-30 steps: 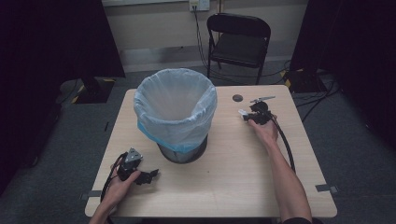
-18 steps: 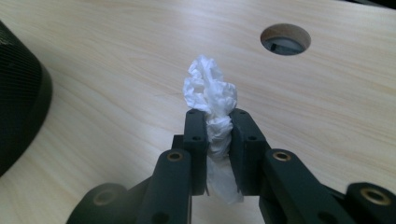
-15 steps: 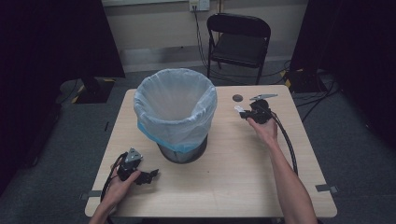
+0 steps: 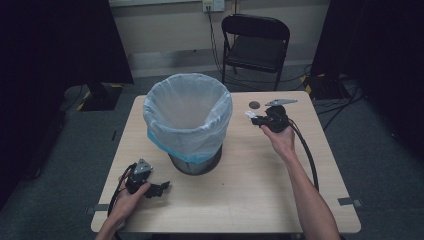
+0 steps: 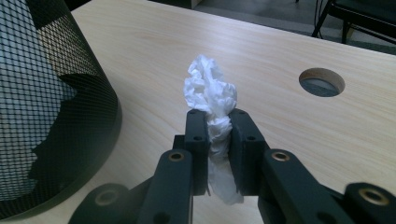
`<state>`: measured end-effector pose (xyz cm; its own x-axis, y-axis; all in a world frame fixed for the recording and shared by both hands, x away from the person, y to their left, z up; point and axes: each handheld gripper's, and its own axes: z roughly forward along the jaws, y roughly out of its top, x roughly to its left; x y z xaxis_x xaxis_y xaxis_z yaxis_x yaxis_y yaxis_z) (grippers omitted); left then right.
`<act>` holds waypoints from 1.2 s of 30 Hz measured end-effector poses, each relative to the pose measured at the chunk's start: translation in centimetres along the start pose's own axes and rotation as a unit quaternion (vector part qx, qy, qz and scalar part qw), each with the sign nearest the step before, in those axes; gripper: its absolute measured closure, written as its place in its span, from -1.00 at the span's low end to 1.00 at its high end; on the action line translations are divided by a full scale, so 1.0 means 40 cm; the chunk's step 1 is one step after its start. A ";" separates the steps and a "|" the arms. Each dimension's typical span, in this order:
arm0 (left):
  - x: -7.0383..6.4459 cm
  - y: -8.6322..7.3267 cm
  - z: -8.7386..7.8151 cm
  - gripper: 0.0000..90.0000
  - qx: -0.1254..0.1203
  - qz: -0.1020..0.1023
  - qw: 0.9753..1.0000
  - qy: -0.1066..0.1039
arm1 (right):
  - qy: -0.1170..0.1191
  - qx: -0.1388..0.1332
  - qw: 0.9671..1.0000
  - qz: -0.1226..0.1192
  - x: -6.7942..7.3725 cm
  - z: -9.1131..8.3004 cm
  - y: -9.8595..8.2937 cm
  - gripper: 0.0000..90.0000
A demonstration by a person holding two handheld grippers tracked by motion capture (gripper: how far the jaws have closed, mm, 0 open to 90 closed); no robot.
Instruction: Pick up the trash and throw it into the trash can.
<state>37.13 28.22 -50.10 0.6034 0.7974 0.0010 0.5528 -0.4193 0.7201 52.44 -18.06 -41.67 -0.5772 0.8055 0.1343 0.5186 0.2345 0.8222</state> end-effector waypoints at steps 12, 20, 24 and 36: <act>0.000 0.000 0.000 -0.93 0.000 0.000 1.000 0.000 | 0.007 -0.037 0.999 0.004 0.016 -0.067 0.036 0.78; 0.000 0.000 0.000 -0.93 0.000 0.000 1.000 0.000 | 0.015 -0.065 0.998 -0.007 0.036 -0.107 0.087 0.78; 0.000 0.000 0.000 -0.93 0.000 0.000 1.000 0.000 | 0.020 -0.080 0.996 -0.014 0.053 -0.127 0.116 0.78; 0.000 0.000 0.000 -0.93 0.000 0.000 1.000 0.000 | 0.035 -0.114 0.992 -0.039 0.107 -0.180 0.186 0.78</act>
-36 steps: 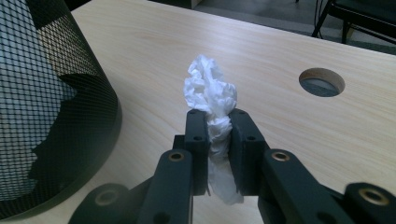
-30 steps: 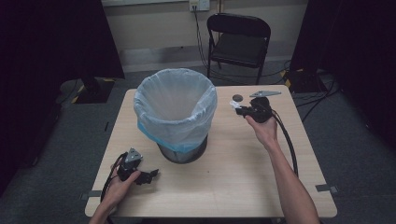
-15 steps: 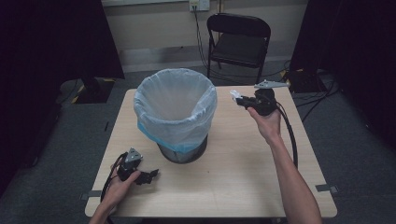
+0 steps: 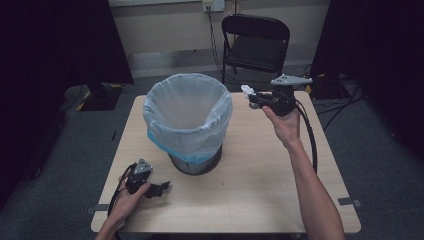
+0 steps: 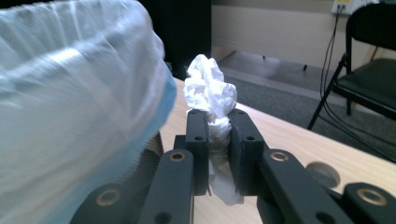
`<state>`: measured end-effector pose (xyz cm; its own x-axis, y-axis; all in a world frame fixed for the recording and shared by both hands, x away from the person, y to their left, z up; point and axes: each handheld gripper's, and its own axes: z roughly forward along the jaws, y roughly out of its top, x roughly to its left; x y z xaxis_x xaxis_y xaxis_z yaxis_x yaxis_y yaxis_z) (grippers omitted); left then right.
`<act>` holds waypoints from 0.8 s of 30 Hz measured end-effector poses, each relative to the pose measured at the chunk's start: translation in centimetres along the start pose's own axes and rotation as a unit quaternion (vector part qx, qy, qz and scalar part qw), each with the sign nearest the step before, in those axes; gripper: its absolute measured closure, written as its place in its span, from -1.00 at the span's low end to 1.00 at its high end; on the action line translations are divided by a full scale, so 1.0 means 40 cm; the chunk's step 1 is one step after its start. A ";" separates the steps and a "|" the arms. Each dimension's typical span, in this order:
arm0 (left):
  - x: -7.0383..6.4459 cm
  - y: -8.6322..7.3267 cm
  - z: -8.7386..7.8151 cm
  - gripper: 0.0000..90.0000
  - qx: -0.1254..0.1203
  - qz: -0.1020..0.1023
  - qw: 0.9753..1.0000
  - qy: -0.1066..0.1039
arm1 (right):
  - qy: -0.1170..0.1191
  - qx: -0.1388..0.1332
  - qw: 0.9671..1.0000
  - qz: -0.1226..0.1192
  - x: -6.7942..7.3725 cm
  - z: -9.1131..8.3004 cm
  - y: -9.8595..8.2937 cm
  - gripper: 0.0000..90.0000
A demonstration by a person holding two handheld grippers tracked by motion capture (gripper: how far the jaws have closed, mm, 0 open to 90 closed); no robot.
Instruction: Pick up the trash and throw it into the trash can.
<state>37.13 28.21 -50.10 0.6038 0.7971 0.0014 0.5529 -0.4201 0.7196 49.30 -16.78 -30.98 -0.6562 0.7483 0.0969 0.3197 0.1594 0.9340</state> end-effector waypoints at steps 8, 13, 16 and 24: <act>0.000 0.000 0.000 -0.93 0.000 0.000 1.000 0.001 | 0.017 -0.015 1.000 -0.012 0.039 -0.005 0.033 0.78; 0.000 0.000 0.000 -0.93 0.000 -0.001 1.000 0.001 | 0.037 -0.026 0.999 -0.020 0.070 -0.001 0.065 0.78; 0.000 0.000 0.000 -0.93 0.000 0.000 1.000 0.001 | 0.049 -0.034 0.998 -0.023 0.090 0.004 0.090 0.78; 0.000 0.000 0.000 -0.93 0.000 0.000 1.000 0.000 | 0.081 -0.039 0.995 -0.037 0.158 0.041 0.137 0.78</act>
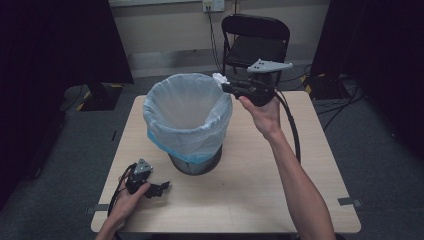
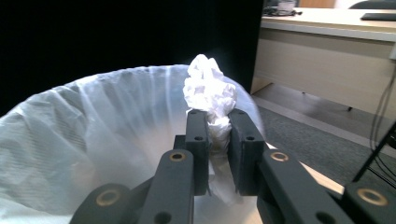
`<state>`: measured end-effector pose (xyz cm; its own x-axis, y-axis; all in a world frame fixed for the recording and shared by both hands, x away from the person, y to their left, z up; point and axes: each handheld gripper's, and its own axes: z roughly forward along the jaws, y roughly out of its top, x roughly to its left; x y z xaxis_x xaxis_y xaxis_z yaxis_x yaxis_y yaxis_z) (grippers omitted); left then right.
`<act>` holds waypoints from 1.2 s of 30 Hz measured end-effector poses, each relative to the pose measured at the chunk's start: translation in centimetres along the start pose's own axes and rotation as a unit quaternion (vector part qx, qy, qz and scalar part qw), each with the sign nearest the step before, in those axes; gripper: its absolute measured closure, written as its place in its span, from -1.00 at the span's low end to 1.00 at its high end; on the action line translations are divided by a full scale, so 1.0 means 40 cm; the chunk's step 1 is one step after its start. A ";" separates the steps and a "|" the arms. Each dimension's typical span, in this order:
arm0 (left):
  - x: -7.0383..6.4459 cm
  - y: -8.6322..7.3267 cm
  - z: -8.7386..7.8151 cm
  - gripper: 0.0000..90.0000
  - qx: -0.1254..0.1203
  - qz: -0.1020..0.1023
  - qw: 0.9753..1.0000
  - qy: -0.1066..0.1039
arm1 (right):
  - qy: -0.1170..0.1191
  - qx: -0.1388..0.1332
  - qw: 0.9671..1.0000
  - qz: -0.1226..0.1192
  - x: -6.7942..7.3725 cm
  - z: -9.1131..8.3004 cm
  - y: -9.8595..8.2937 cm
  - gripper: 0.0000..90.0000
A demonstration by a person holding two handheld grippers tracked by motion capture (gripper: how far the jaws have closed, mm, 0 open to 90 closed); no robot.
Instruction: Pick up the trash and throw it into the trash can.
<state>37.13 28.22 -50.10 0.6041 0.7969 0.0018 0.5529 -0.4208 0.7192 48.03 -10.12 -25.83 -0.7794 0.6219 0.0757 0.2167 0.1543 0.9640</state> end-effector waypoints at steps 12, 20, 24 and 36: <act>0.000 0.000 0.000 -0.93 0.000 0.000 1.000 0.000 | 0.062 0.010 0.998 -0.002 0.065 0.101 0.043 0.77; 0.000 0.000 0.000 -0.93 0.000 0.000 1.000 0.000 | 0.078 0.043 0.996 -0.012 0.093 0.151 0.074 0.76; 0.000 0.000 0.000 -0.93 -0.001 -0.001 1.000 0.001 | 0.074 0.059 0.995 -0.013 0.093 0.158 0.078 0.67; 0.000 0.000 0.000 -0.93 0.000 0.000 1.000 0.000 | 0.050 0.076 0.996 -0.016 0.082 0.160 0.067 -0.01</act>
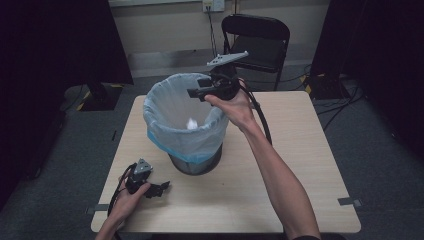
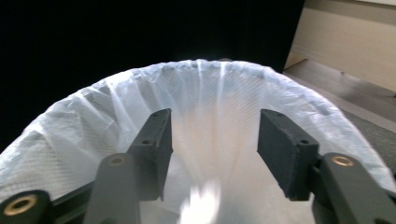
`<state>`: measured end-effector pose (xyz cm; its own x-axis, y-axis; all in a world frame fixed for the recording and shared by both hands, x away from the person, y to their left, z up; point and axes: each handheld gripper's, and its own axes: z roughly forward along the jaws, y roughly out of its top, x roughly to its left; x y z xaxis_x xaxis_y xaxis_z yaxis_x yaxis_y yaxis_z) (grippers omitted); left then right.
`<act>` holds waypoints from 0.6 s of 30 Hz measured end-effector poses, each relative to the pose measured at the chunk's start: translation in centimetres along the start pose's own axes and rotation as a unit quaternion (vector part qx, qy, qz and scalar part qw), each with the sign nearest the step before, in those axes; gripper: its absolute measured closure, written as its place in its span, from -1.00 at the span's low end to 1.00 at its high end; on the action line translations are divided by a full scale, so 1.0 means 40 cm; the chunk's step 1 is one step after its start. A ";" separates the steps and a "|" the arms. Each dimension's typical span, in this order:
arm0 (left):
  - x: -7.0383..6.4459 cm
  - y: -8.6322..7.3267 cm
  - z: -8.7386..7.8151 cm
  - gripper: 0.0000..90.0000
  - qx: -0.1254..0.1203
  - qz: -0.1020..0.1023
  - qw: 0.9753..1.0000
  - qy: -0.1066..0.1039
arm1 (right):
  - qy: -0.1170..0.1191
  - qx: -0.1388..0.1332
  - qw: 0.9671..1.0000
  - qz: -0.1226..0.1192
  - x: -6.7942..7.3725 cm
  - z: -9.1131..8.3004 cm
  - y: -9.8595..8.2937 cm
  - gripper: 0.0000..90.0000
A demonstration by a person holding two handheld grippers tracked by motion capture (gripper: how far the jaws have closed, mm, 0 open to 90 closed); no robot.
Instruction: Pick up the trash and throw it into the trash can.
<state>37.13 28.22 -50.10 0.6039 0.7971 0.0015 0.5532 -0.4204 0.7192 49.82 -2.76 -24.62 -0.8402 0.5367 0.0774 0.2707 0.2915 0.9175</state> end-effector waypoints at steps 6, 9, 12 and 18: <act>0.000 0.000 0.000 -0.93 0.000 -0.001 1.000 0.001 | -0.012 -0.014 1.000 0.006 -0.011 -0.022 -0.007 -0.19; 0.000 0.000 0.000 -0.93 0.000 -0.001 1.000 0.001 | -0.025 -0.016 1.000 0.011 -0.024 -0.039 -0.022 -0.41; 0.000 0.000 0.000 -0.93 0.000 0.000 1.000 0.000 | -0.030 -0.021 0.999 0.010 -0.030 -0.048 -0.031 -0.46; 0.000 0.000 0.000 -0.93 -0.001 -0.001 1.000 0.000 | -0.058 -0.029 0.998 0.020 -0.055 -0.080 -0.056 -0.59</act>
<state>37.13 28.22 -50.11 0.6026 0.7981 0.0010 0.5528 -0.4183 0.7207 49.56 -7.16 -25.60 -0.7679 0.6365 0.0714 0.2724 0.2237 0.9358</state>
